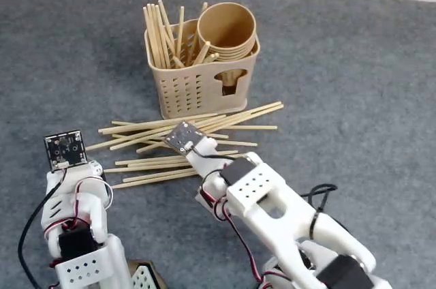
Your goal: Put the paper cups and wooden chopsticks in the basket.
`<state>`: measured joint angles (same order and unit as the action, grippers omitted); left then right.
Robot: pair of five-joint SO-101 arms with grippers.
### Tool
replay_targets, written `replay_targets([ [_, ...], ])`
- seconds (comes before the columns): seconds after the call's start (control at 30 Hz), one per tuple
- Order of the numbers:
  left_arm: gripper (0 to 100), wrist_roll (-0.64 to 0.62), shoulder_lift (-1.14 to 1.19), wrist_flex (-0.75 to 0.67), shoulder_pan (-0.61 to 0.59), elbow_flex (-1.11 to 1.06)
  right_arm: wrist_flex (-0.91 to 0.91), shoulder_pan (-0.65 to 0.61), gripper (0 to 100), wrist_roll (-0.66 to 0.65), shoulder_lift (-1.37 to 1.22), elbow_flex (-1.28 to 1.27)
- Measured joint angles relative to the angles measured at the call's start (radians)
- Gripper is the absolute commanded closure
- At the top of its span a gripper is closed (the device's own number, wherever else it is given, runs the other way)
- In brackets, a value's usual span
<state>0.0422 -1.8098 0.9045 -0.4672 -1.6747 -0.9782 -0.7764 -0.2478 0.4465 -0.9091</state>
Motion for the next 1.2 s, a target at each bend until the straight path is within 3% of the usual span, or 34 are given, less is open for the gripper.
replay_targets([
  [0.23,99,0.0,0.0,0.0,0.0,0.0,0.008,-0.005,80.3,0.0,0.029,0.0],
  [0.5,99,0.0,0.0,0.0,0.0,0.0,0.218,-0.117,80.3,-0.028,0.029,0.0],
  [0.7,99,0.0,0.0,0.0,0.0,0.0,0.308,-0.121,80.3,-0.066,0.015,0.0],
  [1.2,99,0.0,0.0,0.0,0.0,0.0,0.543,-0.117,80.3,-0.18,-0.333,0.006],
])
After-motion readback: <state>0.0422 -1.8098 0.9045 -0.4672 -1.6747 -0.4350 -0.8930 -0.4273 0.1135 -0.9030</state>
